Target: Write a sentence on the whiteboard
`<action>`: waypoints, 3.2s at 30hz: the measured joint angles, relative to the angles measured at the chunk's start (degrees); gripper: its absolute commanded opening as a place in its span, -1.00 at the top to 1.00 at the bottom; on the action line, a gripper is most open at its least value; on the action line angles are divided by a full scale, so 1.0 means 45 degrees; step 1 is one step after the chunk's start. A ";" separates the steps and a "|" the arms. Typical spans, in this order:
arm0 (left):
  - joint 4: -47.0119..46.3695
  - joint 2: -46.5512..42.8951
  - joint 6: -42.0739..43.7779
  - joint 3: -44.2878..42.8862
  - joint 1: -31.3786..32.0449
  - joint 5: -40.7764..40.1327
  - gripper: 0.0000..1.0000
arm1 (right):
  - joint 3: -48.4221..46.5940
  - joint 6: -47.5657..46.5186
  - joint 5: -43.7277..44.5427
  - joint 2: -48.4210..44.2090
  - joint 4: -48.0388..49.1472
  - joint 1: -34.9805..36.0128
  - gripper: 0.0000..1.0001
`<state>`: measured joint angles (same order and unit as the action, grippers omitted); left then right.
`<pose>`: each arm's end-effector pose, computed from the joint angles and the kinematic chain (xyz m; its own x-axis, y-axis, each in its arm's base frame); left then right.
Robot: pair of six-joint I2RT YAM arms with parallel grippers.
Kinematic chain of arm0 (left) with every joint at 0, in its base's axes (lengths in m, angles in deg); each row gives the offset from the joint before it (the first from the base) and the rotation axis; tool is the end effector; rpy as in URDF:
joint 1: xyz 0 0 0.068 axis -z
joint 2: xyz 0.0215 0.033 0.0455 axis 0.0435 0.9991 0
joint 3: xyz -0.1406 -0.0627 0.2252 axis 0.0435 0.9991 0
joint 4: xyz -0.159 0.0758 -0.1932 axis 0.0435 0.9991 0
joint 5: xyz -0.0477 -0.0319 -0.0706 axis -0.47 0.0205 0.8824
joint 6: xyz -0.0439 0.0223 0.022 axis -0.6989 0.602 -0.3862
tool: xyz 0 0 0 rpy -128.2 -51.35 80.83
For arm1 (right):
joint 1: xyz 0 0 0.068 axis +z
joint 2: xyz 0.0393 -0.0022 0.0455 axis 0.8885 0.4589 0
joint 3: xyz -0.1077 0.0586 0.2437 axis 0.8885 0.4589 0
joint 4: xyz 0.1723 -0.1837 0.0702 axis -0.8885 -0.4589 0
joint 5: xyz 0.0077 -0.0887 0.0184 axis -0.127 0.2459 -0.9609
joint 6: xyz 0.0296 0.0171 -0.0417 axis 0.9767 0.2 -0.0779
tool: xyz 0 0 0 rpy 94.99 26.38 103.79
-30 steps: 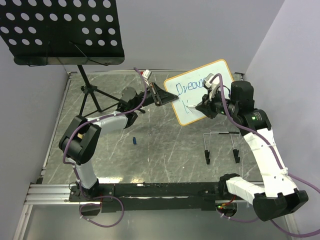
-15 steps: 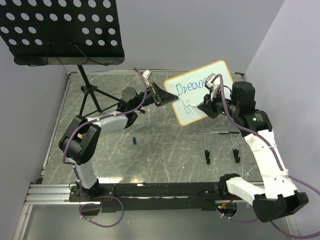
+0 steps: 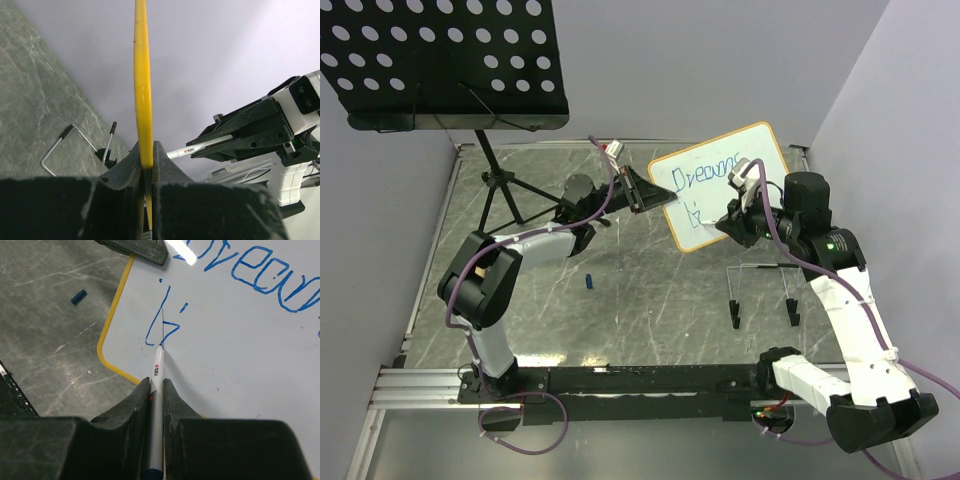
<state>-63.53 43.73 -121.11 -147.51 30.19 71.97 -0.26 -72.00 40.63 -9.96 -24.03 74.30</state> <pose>0.3261 -0.2347 0.2872 -0.8067 -0.3832 -0.4498 0.4962 -0.0261 -0.8678 0.1860 0.0581 0.3963 -0.1899 -0.3860 -0.9027 -0.7752 0.6232 -0.1034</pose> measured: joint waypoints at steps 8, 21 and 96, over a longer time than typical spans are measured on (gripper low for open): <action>0.0078 0.0000 0.0083 0.0000 0.0000 -0.0010 0.98 | -0.0029 0.0015 0.0248 0.0083 0.0015 0.0005 1.00; -0.0005 0.0000 0.0078 0.0000 0.0005 0.0019 0.98 | -0.1836 0.0228 0.0724 0.0656 0.0277 -0.0384 1.00; 0.0102 0.0000 0.0092 0.0000 -0.0073 0.0010 0.98 | -0.0826 0.0670 -0.0087 0.1030 0.0777 -0.1200 1.00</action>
<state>-63.07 43.73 -120.70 -147.51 29.86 72.01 -3.97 -68.99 40.24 -5.32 -20.53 68.90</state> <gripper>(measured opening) 0.088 0.188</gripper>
